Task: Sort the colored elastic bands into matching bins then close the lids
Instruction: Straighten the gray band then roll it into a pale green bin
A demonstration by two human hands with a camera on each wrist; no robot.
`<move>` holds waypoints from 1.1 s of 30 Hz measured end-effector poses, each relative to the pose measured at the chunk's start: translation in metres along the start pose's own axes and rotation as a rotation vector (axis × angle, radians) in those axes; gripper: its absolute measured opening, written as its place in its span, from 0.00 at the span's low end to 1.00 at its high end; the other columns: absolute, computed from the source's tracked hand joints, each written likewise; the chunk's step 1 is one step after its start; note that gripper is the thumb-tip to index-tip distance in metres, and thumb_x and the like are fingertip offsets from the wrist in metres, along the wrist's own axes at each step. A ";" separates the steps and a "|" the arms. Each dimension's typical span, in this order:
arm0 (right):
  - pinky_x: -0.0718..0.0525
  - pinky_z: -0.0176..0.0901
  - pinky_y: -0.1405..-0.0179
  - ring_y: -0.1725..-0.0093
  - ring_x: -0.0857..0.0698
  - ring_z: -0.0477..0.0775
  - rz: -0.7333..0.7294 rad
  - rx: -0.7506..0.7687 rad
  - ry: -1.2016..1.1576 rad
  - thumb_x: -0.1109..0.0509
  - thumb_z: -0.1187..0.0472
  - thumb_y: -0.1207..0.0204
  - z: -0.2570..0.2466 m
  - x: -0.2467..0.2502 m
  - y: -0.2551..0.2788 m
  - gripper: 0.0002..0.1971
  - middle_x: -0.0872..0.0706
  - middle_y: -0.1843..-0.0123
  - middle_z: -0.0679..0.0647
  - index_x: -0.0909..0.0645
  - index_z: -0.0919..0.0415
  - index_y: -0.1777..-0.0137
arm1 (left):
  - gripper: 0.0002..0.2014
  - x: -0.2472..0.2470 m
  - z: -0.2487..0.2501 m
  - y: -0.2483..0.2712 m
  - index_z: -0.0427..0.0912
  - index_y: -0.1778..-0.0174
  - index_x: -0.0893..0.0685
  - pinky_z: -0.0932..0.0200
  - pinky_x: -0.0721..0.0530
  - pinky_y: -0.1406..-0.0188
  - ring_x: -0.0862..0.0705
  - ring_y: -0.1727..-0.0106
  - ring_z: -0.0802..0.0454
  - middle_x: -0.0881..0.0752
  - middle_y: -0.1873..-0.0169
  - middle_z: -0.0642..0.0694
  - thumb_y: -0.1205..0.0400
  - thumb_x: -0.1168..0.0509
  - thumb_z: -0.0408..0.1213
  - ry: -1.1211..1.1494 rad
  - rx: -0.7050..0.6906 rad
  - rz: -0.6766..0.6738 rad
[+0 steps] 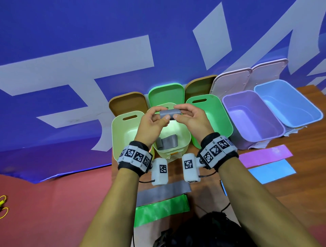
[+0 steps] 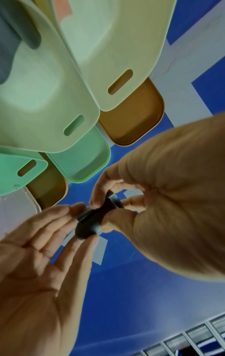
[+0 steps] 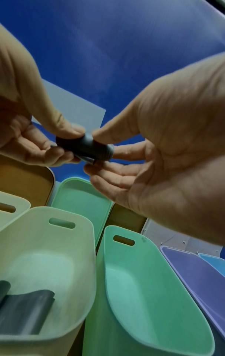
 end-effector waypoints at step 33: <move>0.15 0.41 0.48 0.57 0.13 0.48 -0.070 -0.289 0.416 0.23 0.74 0.31 0.122 -0.023 -0.063 0.16 0.14 0.52 0.46 0.16 0.53 0.50 | 0.16 0.018 -0.120 -0.053 0.52 0.47 0.16 0.59 0.16 0.48 0.16 0.51 0.52 0.15 0.46 0.46 0.25 0.27 0.29 -0.475 0.199 -0.070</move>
Point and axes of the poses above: each hand's wrist, its own y-axis away from the middle knuckle, its own x-axis out of the back of the hand, z = x × y, the point moved 7 cm from there along -y, towards the middle knuckle
